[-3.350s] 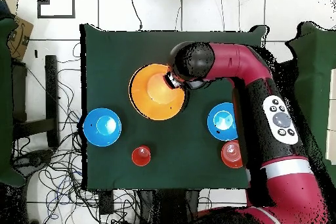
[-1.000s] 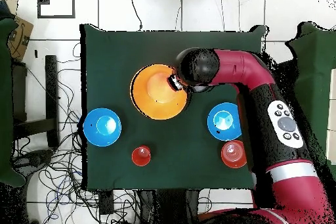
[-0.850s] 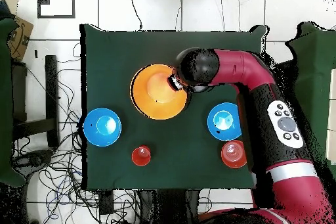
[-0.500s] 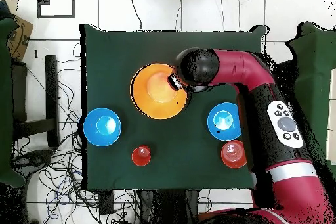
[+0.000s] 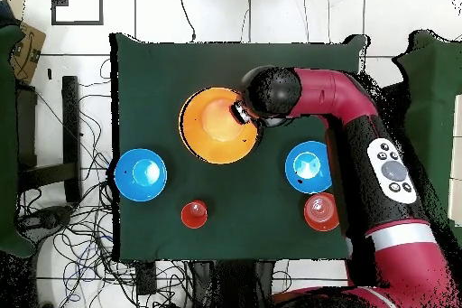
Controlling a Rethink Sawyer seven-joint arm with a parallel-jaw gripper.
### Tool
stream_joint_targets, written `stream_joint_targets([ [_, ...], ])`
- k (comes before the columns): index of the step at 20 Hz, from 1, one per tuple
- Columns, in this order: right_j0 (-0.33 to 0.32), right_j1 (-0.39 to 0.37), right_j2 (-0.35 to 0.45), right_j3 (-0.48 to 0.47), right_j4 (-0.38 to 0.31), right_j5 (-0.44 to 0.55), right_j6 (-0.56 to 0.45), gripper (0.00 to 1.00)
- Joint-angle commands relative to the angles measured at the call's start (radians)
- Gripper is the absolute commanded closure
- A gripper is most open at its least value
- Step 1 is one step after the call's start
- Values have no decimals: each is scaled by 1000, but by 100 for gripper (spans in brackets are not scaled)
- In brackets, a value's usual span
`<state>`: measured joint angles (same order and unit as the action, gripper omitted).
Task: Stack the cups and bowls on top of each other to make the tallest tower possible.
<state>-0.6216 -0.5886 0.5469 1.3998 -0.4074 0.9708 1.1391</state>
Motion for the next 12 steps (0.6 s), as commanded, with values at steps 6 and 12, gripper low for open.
stream_joint_targets([
  [6,23,83,-42,71,-47,-72,58,100],
  [12,23,81,-40,74,-49,-74,57,0],
])
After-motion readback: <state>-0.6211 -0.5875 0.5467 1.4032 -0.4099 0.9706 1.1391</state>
